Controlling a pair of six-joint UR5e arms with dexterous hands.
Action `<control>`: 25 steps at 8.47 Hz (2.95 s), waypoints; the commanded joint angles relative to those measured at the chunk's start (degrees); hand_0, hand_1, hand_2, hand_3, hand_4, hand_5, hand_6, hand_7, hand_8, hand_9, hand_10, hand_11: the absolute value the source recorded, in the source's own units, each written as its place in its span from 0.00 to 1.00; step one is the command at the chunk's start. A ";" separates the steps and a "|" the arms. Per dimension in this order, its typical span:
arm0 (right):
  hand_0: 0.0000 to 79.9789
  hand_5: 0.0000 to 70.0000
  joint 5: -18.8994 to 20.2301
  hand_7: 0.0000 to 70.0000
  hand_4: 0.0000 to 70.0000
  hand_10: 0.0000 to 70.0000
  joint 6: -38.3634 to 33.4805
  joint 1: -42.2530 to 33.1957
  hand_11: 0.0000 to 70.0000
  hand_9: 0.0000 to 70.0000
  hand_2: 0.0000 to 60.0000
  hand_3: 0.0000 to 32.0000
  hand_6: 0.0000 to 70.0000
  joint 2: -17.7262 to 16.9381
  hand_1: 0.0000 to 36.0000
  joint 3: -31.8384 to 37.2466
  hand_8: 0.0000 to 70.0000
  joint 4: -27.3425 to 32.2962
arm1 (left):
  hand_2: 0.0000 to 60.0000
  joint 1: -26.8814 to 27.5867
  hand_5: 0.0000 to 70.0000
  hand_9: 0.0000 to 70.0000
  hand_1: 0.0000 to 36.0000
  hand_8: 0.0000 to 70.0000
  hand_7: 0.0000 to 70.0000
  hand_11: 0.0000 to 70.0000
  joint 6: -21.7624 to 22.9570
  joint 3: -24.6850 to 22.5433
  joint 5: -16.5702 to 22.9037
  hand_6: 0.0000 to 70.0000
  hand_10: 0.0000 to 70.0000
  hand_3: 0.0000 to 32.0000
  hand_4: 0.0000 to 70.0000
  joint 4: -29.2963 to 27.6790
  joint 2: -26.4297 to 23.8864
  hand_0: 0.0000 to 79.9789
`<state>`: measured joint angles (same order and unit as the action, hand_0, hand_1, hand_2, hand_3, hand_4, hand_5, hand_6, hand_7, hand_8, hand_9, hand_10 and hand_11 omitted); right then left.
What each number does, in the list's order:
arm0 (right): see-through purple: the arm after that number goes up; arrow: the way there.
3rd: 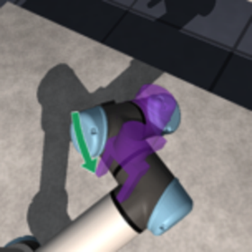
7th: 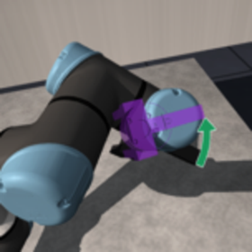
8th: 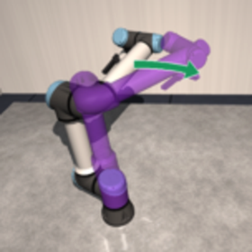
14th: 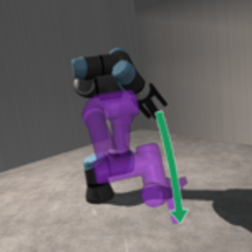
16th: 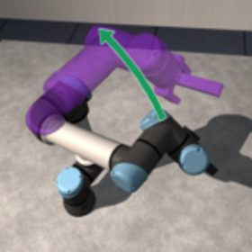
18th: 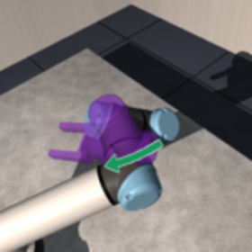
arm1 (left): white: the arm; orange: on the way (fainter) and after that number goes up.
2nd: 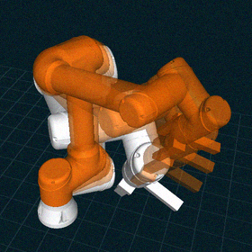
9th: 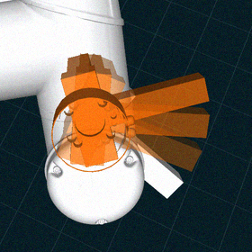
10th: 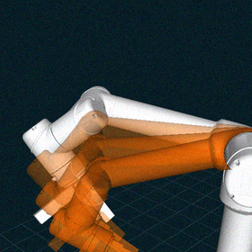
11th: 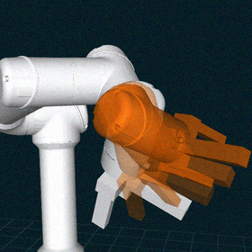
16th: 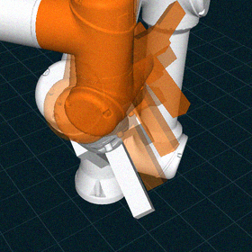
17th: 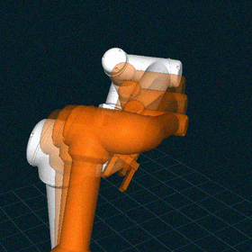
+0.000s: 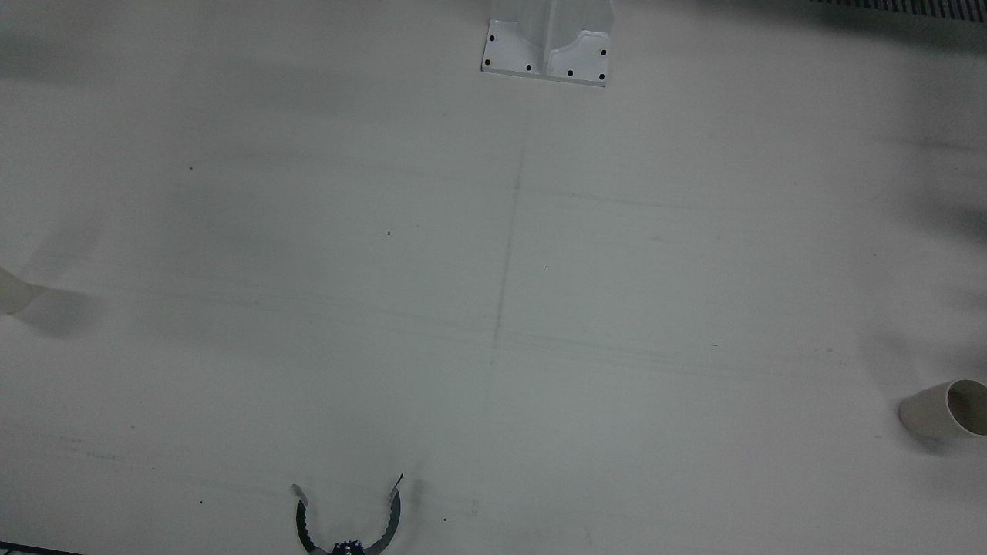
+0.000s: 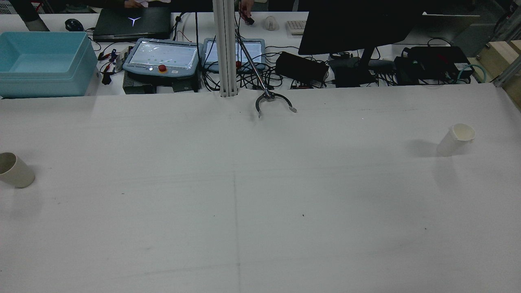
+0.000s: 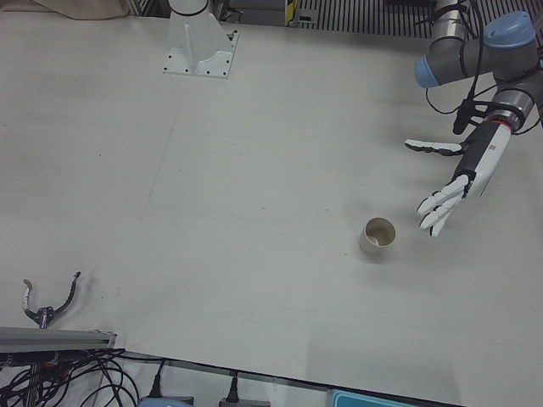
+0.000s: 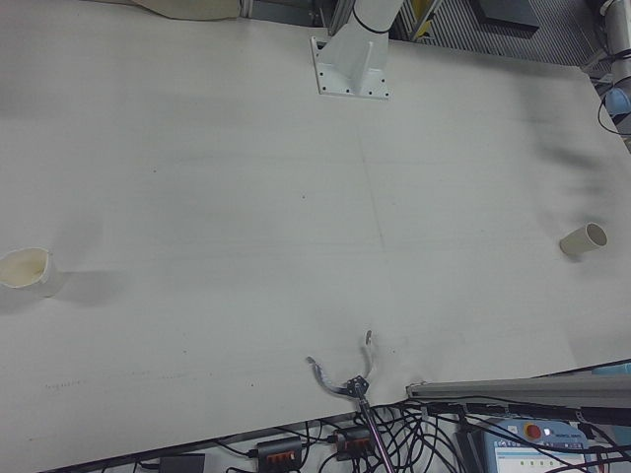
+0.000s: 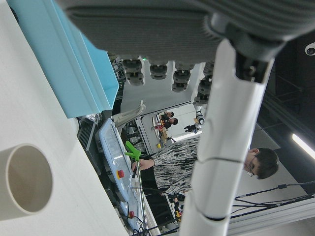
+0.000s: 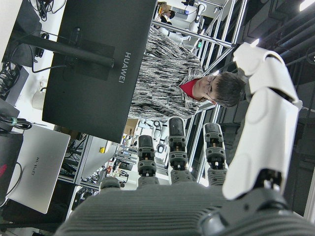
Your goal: Pour water
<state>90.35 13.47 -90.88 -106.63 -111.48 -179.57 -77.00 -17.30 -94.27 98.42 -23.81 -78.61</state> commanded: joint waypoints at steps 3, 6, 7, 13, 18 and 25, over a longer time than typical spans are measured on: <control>0.66 0.12 0.00 0.34 0.30 0.00 0.77 0.79 0.00 0.26 0.38 0.00 0.34 -0.42 0.59 -0.06 0.22 0.09 | 0.00 5.79 0.00 0.00 0.56 0.10 0.08 0.18 -0.72 9.79 -6.47 0.17 0.10 0.00 0.39 -3.26 -4.52 1.00; 0.66 0.12 0.00 0.29 0.26 0.00 0.77 0.96 0.00 0.23 0.36 0.00 0.31 -0.51 0.60 0.03 0.20 0.09 | 0.00 10.64 0.00 0.02 0.60 0.11 0.08 0.18 -0.63 16.20 -10.87 0.17 0.10 0.00 0.38 -5.53 -7.52 1.00; 0.66 0.12 0.09 0.30 0.27 0.00 0.86 1.05 0.00 0.22 0.35 0.00 0.31 -0.43 0.60 0.03 0.19 0.09 | 0.00 10.56 0.00 0.02 0.57 0.11 0.08 0.18 -0.55 18.40 -10.88 0.17 0.10 0.00 0.38 -6.50 -8.74 1.00; 0.66 0.12 0.09 0.33 0.30 0.00 0.95 1.32 0.00 0.25 0.36 0.00 0.34 -0.42 0.58 0.12 0.21 0.09 | 0.00 14.76 0.00 0.01 0.40 0.10 0.04 0.14 -0.72 23.60 -17.63 0.15 0.07 0.00 0.38 -12.92 -9.19 0.79; 0.66 0.12 0.09 0.30 0.28 0.00 1.65 1.67 0.00 0.25 0.35 0.00 0.33 -0.43 0.57 0.21 0.21 0.09 | 0.00 22.33 0.00 0.01 0.54 0.11 0.05 0.15 -0.37 24.75 -24.50 0.16 0.08 0.00 0.39 -13.72 -9.98 0.99; 0.65 0.12 0.09 0.30 0.27 0.00 1.74 1.93 0.00 0.25 0.34 0.00 0.33 -0.42 0.57 0.65 0.21 0.09 | 0.00 22.42 0.00 0.03 0.77 0.12 0.08 0.17 -0.46 27.74 -24.33 0.18 0.09 0.00 0.41 -12.40 -13.15 1.00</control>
<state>90.44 15.20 -88.95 -107.05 -110.87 -179.48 -54.59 -17.74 -66.82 74.05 -36.52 -91.31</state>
